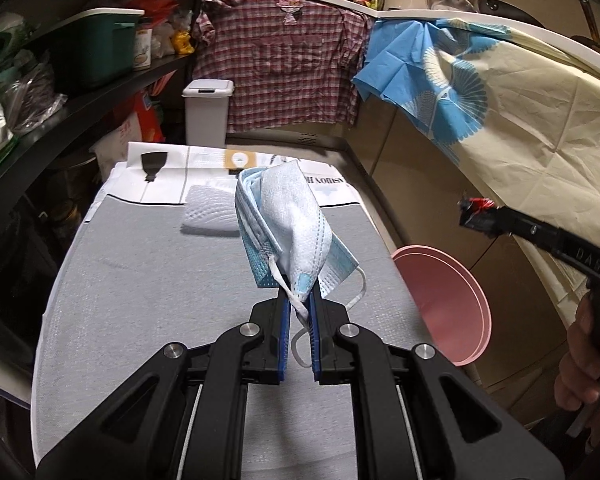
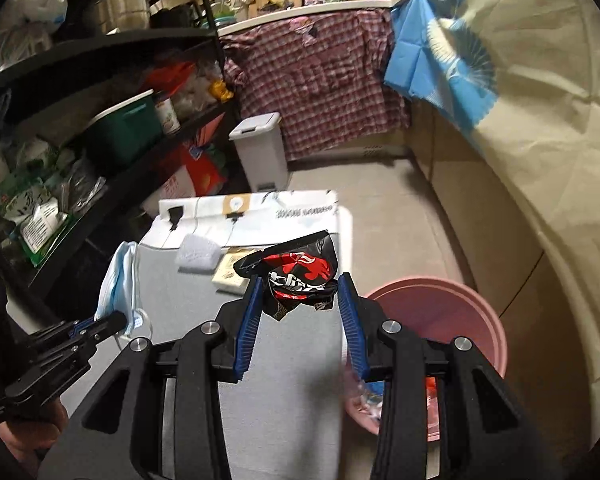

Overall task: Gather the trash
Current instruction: 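Lift and carry the wrapper and mask in both tools over the pink bin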

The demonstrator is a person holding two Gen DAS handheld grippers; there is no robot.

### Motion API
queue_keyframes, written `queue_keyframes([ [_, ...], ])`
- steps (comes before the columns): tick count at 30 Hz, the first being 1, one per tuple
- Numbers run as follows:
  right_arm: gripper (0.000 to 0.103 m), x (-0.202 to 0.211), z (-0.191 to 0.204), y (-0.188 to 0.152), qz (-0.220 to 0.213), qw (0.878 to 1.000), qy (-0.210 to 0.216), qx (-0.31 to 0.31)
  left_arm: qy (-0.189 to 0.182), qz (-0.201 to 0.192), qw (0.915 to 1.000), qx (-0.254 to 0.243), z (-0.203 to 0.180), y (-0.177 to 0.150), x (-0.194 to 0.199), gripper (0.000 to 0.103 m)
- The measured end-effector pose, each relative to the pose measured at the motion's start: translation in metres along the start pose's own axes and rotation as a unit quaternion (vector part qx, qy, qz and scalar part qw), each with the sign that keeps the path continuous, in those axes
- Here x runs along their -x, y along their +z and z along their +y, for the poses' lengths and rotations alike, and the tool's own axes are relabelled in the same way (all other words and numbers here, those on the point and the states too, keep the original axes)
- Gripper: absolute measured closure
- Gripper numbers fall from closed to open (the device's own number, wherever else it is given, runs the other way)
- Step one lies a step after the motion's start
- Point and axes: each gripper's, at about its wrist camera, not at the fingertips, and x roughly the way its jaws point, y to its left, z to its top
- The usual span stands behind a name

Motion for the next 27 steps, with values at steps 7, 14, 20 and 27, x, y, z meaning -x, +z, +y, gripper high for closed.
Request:
queue_keyframes([
  [7,0.064,0.008,-0.047,0.001,-0.019,0.999,-0.026,-0.038,-0.012,0.005,0.9999,-0.011,-0.019,0.000,-0.011,0.095],
  [14,0.064,0.006,-0.095,-0.006,-0.023,0.994,-0.049,-0.094,-0.035,0.012,0.9987,-0.035,-0.044,-0.004,-0.024,0.095],
  [20,0.064,0.004,-0.127,-0.011,-0.027,0.989,-0.059,-0.135,-0.049,0.006,0.9973,-0.055,-0.067,0.003,-0.035,0.095],
  [27,0.064,-0.006,-0.144,-0.013,-0.024,0.987,-0.069,-0.141,-0.071,0.013,0.9959,-0.053,-0.102,0.009,-0.063,0.095],
])
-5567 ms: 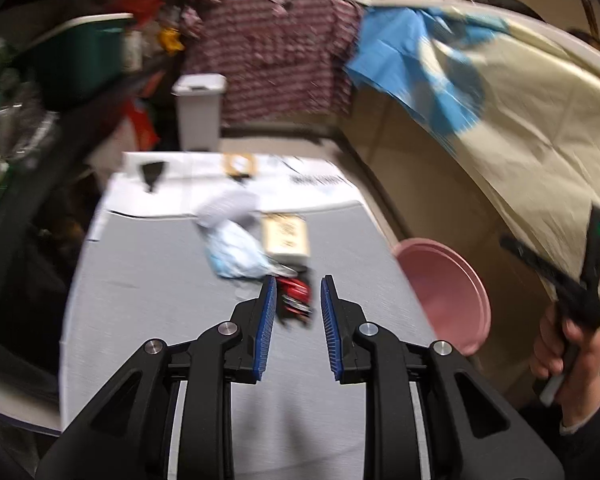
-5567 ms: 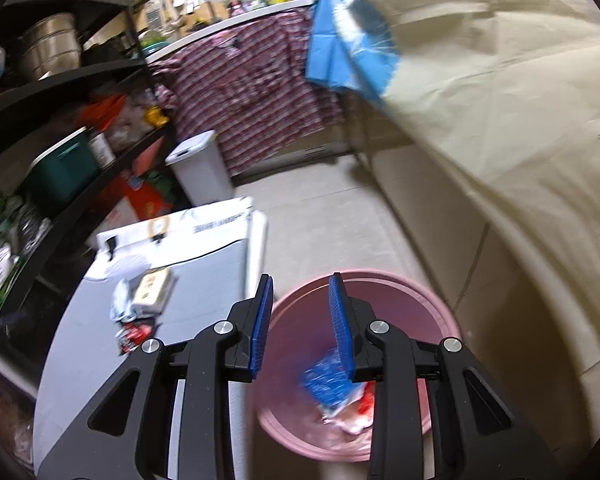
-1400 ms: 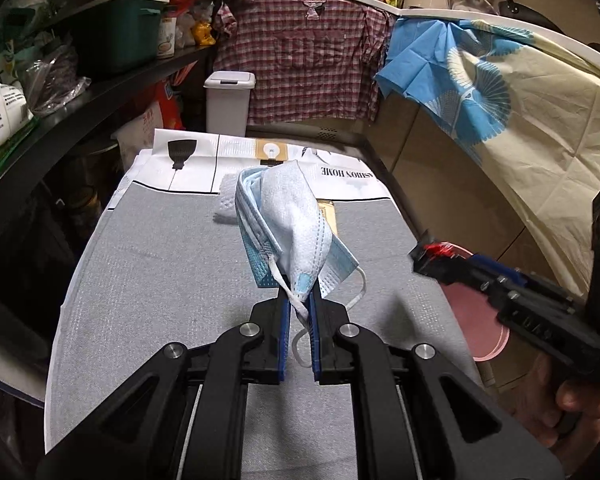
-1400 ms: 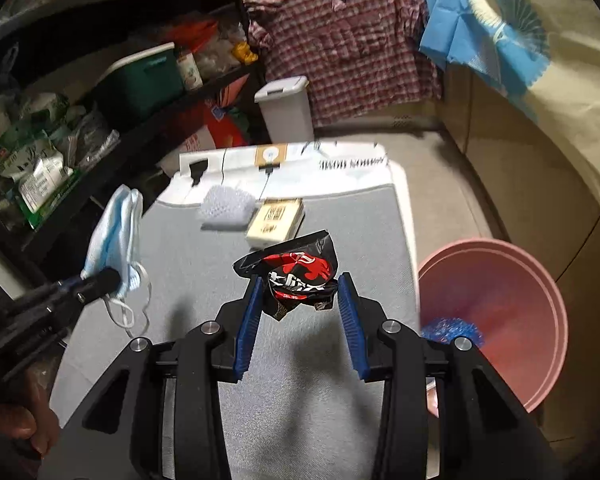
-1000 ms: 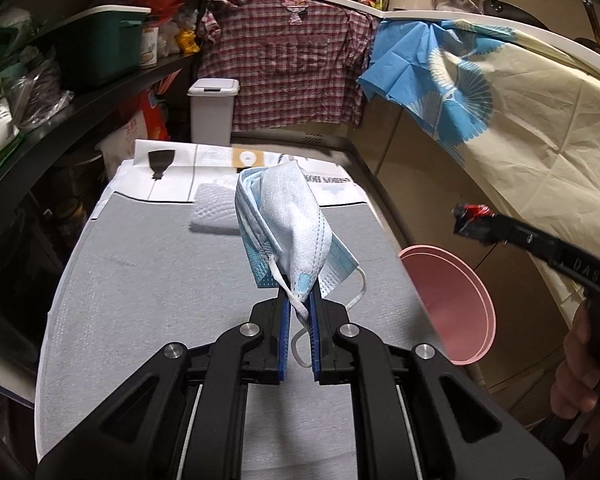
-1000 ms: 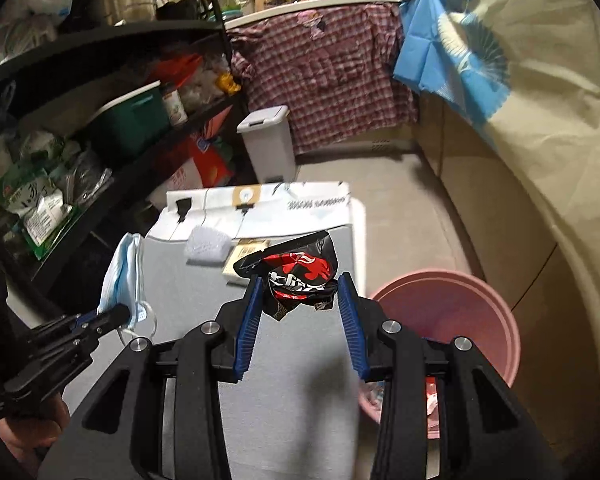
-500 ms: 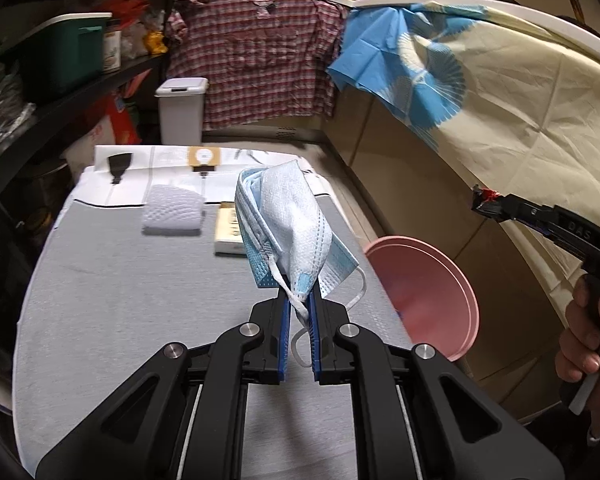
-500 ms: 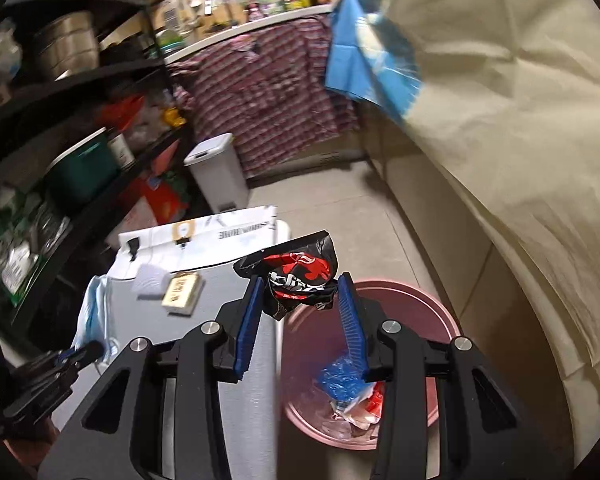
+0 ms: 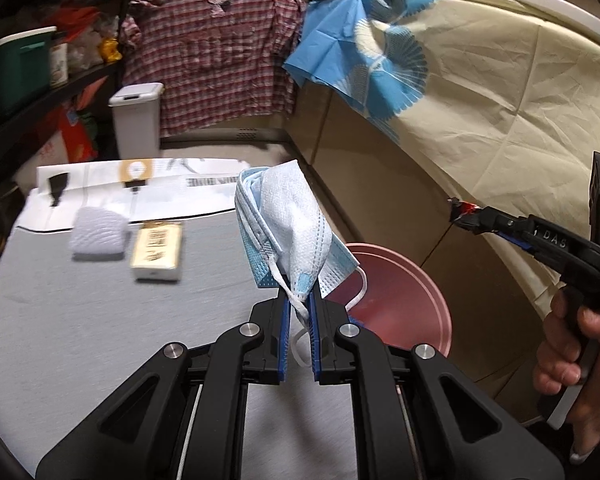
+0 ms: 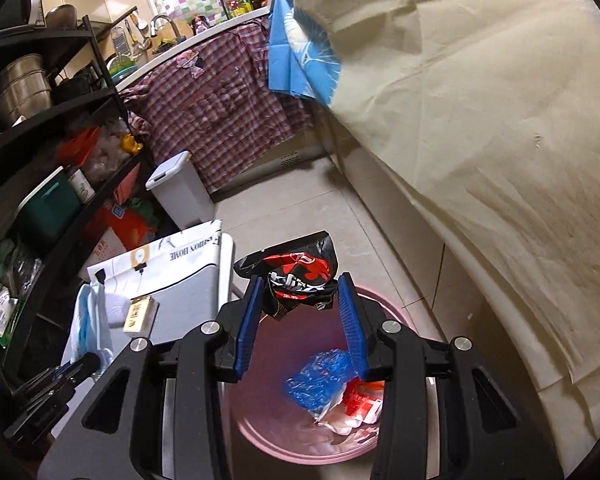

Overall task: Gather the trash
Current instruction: 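Lift and carry the wrapper and mask in both tools over the pink bin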

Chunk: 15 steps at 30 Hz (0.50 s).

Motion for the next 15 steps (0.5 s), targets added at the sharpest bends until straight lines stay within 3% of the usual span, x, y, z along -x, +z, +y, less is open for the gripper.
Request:
queue_keyframes([
  [15,0.064,-0.033,-0.009,0.000,0.015,1.000,-0.003,0.005,-0.053,0.075,0.9953,-0.031,-0.056,-0.017,-0.092,0.095],
])
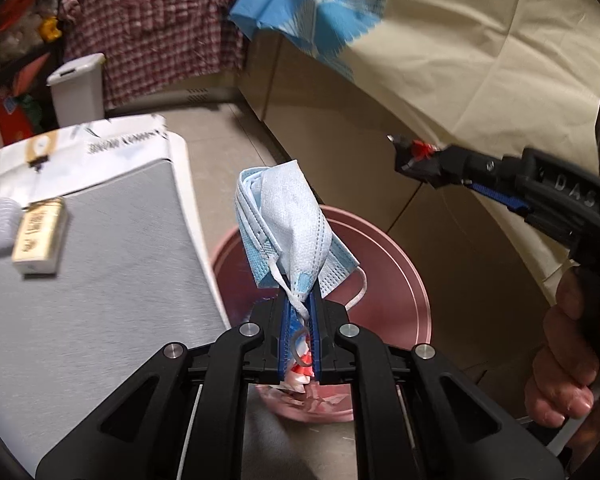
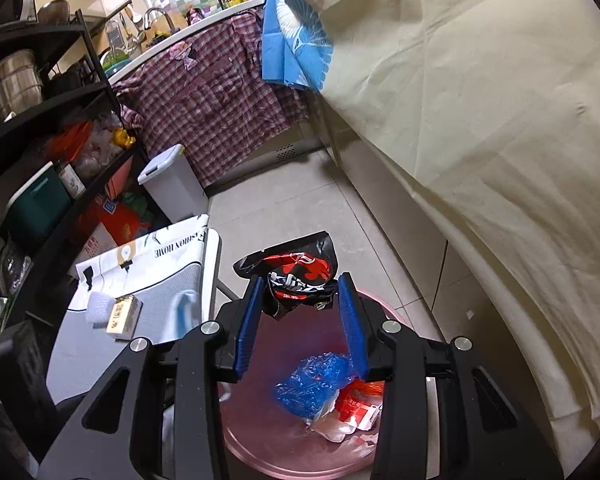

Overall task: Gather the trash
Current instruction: 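Lift and carry the wrapper and mask in both tools over the pink bin, then open the right tool and the left tool to drop wrapper and mask into the bin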

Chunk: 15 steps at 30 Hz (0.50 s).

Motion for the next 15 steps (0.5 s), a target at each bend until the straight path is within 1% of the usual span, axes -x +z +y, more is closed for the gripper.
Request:
queue_keyframes([
  [7,0.063,-0.018,-0.005,-0.002,0.016,1.000,-0.003,0.010,-0.004,0.026,0.9996,0.006,-0.002,-0.001,-0.026,0.093],
  [9,0.061,-0.023,-0.005,-0.003,0.025,1.000,-0.006,0.008,-0.010,0.045,0.9989,0.012,0.000,-0.001,-0.032,0.079],
  [10,0.054,-0.025,-0.005,-0.004,0.028,1.000,-0.009,0.008,-0.012,0.052,0.9985,0.015,0.002,-0.002,-0.033,0.070],
  [11,0.047,-0.027,-0.004,-0.005,0.028,0.999,-0.014,0.011,-0.012,0.052,0.9985,0.014,0.003,-0.002,-0.032,0.067],
  [15,0.047,-0.028,-0.002,-0.006,0.025,0.999,-0.024,0.025,-0.010,0.046,0.9988,0.011,0.008,-0.004,-0.019,0.067],
])
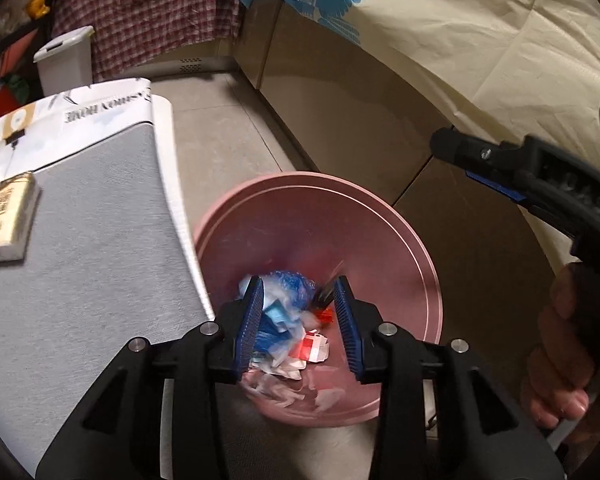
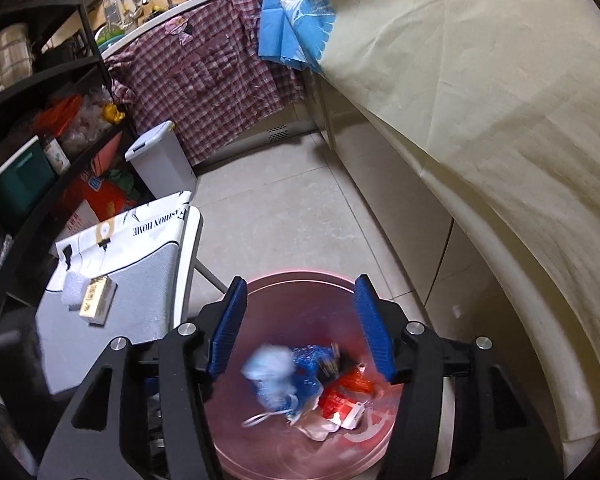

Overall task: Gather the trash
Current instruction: 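Open the right tool and the left tool to drop wrapper and mask into the bin, then move both open tools to the bubble-wrap sleeve and tissue pack on the table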

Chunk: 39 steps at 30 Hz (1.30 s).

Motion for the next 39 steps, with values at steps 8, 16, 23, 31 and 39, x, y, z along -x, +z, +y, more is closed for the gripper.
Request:
queue_keyframes([
  [8,0.047,0.008,0.005,-0.003,-0.004,1.000,0.004,0.008,0.018,-0.023,0.9996,-0.002,0.018,-0.009,0.046,0.067],
  [16,0.047,0.042,0.052,-0.013,-0.030,0.997,0.022,0.071,0.044,-0.051,0.9978,0.000,0.052,-0.010,0.101,0.067],
  [23,0.047,0.065,0.098,-0.027,-0.066,0.989,0.031,0.131,0.076,-0.082,0.9937,0.008,0.097,-0.014,0.152,0.076],
  [31,0.051,0.060,0.147,-0.043,-0.051,0.983,0.069,0.160,0.142,-0.120,0.9825,-0.007,0.164,-0.020,0.175,0.095],
  [39,0.059,0.027,0.212,-0.056,-0.039,0.980,0.103,0.168,0.149,-0.128,0.9801,0.029,0.226,-0.020,0.168,0.096],
])
